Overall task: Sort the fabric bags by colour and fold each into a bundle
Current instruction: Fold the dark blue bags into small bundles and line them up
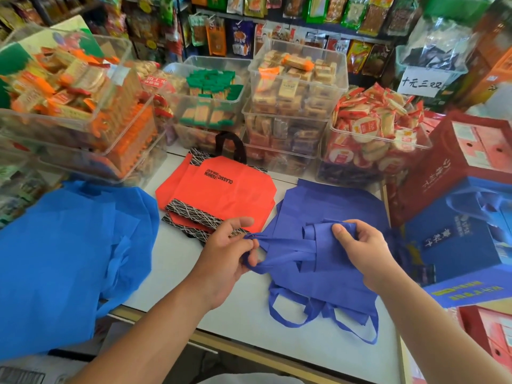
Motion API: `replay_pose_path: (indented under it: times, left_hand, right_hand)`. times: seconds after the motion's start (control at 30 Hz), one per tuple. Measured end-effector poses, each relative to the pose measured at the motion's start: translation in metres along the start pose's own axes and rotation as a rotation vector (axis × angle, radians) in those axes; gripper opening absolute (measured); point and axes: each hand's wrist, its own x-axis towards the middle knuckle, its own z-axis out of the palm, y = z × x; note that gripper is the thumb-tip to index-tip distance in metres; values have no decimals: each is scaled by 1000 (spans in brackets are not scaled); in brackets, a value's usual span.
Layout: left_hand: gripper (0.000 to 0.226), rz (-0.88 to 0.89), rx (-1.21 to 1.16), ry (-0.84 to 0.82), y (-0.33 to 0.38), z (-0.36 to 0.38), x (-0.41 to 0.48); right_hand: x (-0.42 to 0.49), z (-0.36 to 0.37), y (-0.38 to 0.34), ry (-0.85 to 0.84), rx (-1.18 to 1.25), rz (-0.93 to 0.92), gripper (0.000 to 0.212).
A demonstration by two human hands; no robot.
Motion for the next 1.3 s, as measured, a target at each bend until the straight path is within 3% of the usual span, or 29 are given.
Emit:
replay_pose_path:
  times: [0.1,0.23,0.4,0.53,0.73,0.9,0.97,1.07,1.2,1.3]
  left_hand:
    - [31,-63,-179,-28,4,1,-3]
    - [24,39,-205,-39,9,1,-6]
    - [34,172,326,52,3,0,-5]
    - [14,149,647,55,2,-9,-1]
    - [18,97,375,86,-3,-1,-6]
    - [14,101,294,106,-3,2,-13]
    - [17,82,267,30,3,2,-19]
    - [28,25,222,-232,16,-1,-27]
    - [46,-25,392,-520,29,-7,-33]
    - [56,36,609,-502,32,-6,-29]
  right_hand:
    - [-1,5,5,-27,28,66,16]
    - [-4,6,9,-38,63,116,19]
    - [-13,8,13,-49,59,60,15]
    - [-16,1,15,-57,32,-16,8]
    - [-18,-9,15,-28,62,-86,8]
    - [-17,-10,20,-19,48,-76,10]
    - [-17,-10,21,-17,49,-50,8]
    - [-16,-10,24,-18,67,19,12]
    - [-13,-15,24,-79,76,68,14]
    - [-9,-17,20,-123,64,98,15]
